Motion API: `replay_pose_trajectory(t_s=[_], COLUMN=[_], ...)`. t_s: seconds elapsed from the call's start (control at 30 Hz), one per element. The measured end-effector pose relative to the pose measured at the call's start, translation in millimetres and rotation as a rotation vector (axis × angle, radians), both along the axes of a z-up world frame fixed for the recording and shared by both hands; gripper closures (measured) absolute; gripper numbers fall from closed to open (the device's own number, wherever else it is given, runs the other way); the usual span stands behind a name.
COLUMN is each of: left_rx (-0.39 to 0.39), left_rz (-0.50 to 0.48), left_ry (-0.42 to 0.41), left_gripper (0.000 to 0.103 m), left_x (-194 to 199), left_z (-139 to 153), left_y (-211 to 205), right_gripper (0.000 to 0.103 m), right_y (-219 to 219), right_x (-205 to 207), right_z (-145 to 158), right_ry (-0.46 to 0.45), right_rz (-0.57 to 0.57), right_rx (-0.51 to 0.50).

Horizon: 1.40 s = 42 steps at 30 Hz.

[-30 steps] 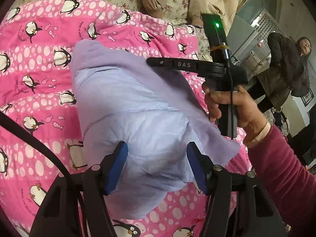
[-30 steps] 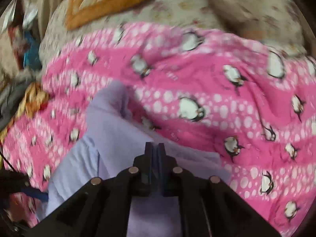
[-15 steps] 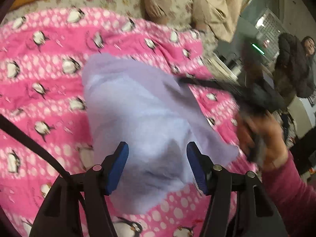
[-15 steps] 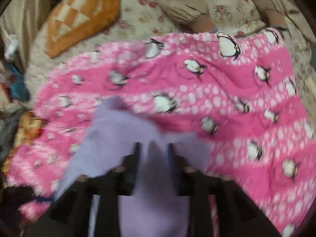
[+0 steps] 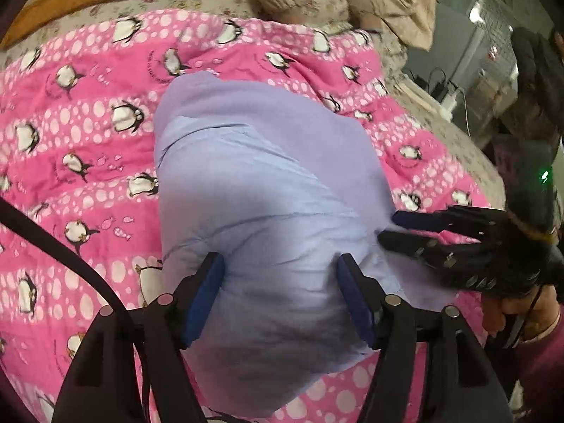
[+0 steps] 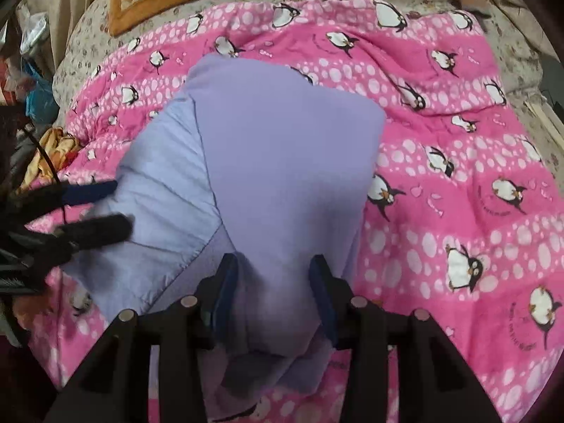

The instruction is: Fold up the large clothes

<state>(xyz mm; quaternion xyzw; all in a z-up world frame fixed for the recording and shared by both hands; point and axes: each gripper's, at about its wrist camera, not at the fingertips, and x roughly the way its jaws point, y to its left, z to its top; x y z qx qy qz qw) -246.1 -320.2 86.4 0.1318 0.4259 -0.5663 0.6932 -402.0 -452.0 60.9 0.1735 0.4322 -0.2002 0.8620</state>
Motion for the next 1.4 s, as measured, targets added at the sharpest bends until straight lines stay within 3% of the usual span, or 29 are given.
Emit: replay_pose_trajectory(t_s=[0.13,0.23,0.3,0.4,0.47,0.53,0.63,0.77,0.87,0.93,1.03,1.13,1.2,1.3,1.33,1.4], left_rx=[-0.014,0.0,0.004,0.008,0.019,0.026,0.024,0.024,0.029,0.038,-0.023,-0.088,-0.087,-0.114,-0.119,-0.113], left_rz=[0.03,0.026,0.022,0.021,0.026,0.031,0.033,0.033,0.028,0.035,0.035,0.069,0.112,0.103,0.089,0.089], left_ry=[0.057,0.025,0.003,-0.036,-0.044,-0.038,-0.033,-0.037,-0.031,-0.019,0.125,0.315,0.347,0.428,0.465,0.448], left_gripper=[0.067,0.067,0.067,0.067,0.067,0.065,0.064,0.064,0.064,0.063,0.063,0.059,0.057,0.057,0.053,0.045], left_x=[9,4,1,-4,-5,-4,-3,-4,-5,-2,19,50,65,76,77,76], left_z=[-1,-1,0,0,0,0,-1,-1,-1,-1,5,3,-3,-18,-26,-36], left_y=[1,-2,-3,-5,-6,-7,-6,-6,-7,-7,9,26,30,30,27,21], right_gripper=[0.05,0.048,0.049,0.044,0.041,0.041,0.041,0.039,0.03,0.015,0.016,0.016,0.015,0.014,0.014,0.014], right_y=[-18,-34,-47,-70,-85,-92,-74,-40,-21,-18,-30,-34,-43,-69,-72,-75], right_x=[2,23,40,60,57,49,33,10,10,18,10,-1,-5,8,14,23], right_z=[32,37,26,-14,-32,-30,-4,16,-5,-34,-37,-13,-10,-28,-35,-46], right_ry=[-0.127,-0.153,-0.118,0.008,-0.034,-0.071,-0.073,-0.148,-0.073,-0.009,-0.062,-0.158,-0.205,-0.205,-0.2,-0.229], right_rz=[-0.093,-0.127,-0.147,-0.224,-0.239,-0.256,-0.24,-0.134,-0.057,-0.059,-0.108,-0.11,-0.141,-0.147,-0.137,-0.098], right_rx=[0.004,0.009,0.018,0.002,0.105,0.166,0.104,0.131,0.115,0.093,0.218,0.155,0.15,0.296,0.33,0.393])
